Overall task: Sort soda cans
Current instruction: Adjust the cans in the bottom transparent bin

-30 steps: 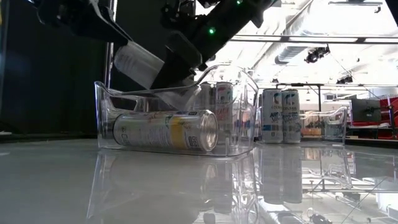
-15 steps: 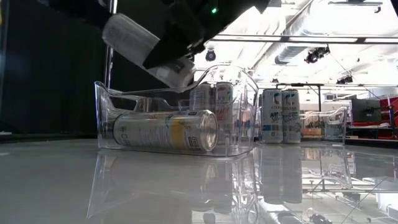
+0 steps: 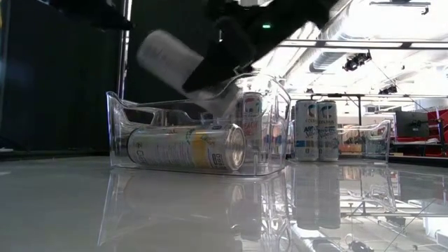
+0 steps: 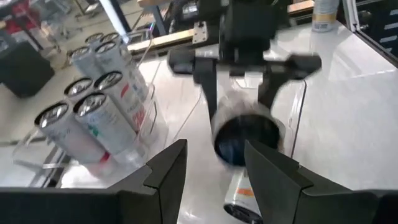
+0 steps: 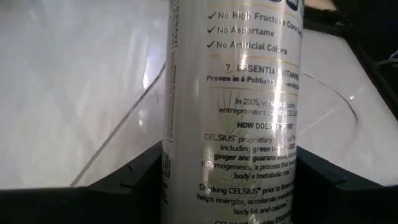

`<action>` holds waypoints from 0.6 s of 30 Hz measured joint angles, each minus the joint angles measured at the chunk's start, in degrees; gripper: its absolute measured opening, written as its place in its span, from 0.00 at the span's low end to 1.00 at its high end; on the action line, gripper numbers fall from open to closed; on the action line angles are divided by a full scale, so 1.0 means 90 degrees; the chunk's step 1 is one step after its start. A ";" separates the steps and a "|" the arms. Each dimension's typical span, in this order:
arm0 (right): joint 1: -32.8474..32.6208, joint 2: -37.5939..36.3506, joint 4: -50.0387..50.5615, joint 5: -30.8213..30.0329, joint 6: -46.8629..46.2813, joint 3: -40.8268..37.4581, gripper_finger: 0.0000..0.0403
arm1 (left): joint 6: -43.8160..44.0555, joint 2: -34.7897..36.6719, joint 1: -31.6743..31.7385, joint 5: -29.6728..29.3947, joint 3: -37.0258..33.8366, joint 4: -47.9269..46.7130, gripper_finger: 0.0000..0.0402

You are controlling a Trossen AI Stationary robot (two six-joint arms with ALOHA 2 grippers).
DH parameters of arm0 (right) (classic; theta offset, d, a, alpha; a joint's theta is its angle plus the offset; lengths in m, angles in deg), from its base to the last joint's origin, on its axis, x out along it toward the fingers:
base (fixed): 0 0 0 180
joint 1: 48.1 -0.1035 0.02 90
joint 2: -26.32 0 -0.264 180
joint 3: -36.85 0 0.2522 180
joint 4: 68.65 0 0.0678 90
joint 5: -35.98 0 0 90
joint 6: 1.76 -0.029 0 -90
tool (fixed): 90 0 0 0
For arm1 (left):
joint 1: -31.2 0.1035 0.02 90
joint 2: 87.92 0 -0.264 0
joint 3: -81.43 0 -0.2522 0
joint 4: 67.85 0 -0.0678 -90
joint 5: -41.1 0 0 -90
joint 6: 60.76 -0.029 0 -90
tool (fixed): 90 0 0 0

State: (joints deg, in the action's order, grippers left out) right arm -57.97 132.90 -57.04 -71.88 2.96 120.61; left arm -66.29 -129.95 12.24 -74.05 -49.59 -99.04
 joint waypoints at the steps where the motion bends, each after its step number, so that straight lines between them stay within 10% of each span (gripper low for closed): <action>1: 0.0000 -0.0215 -0.0448 -0.0004 -0.0148 -0.0391 0.58 | 0.0118 0.0050 -0.0021 -0.0061 0.0000 -0.0091 0.39; 10: 0.0015 -0.1283 -0.4489 -0.0324 -0.0527 -0.2778 0.58 | -0.0035 -0.0276 0.0023 -0.0203 0.0002 0.1198 0.39; 18: 0.0004 -0.1164 -0.5931 -0.0301 -0.0970 -0.3561 0.58 | 0.0172 -0.1697 0.0552 0.0292 0.0007 0.3318 0.41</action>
State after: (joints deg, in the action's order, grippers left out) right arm -57.93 122.42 -110.42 -74.58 -5.77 88.55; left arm -64.75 -145.23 17.21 -71.42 -49.52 -69.18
